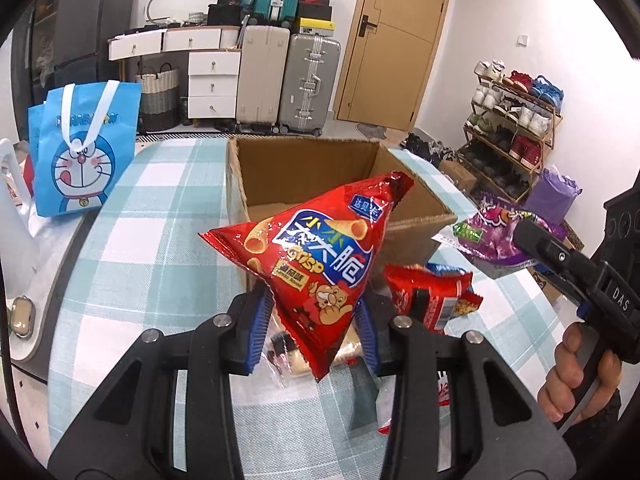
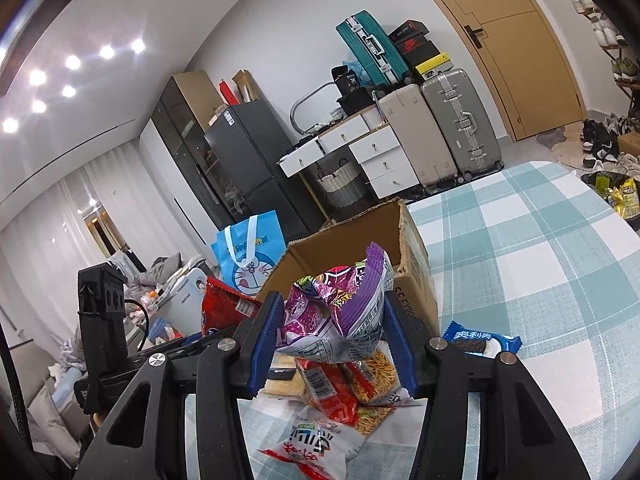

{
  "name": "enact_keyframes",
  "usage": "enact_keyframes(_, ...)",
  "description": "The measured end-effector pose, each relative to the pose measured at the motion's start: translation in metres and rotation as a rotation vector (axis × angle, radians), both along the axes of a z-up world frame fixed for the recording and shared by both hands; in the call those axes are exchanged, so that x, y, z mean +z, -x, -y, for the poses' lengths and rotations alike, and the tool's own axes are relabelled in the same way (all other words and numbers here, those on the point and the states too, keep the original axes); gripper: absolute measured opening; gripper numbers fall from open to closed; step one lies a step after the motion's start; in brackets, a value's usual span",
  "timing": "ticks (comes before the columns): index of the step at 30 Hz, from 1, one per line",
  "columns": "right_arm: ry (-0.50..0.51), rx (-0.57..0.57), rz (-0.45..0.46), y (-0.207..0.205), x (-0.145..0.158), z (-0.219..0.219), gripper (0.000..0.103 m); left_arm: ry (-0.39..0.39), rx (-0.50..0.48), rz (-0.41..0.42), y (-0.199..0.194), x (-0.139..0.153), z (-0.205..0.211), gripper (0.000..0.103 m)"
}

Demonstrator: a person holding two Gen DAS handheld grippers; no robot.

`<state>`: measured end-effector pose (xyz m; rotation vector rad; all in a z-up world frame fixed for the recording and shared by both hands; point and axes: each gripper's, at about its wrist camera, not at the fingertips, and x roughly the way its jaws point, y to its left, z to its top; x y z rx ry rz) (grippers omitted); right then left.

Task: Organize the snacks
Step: 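Lift both bags over the box and open both grippers to drop them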

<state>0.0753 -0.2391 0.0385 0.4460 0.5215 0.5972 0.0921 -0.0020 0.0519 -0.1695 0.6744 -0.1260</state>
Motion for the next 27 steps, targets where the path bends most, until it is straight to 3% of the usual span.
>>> enact_keyframes(16, 0.017, 0.021, 0.009, -0.016, 0.010, -0.019, 0.050, 0.002, 0.003, 0.043, -0.007, 0.033, 0.001, 0.031)
enact_keyframes(27, 0.022, 0.023, -0.003, -0.017, 0.013, -0.021, 0.050, 0.020, -0.006, 0.038, -0.011, 0.027, 0.003, 0.031)
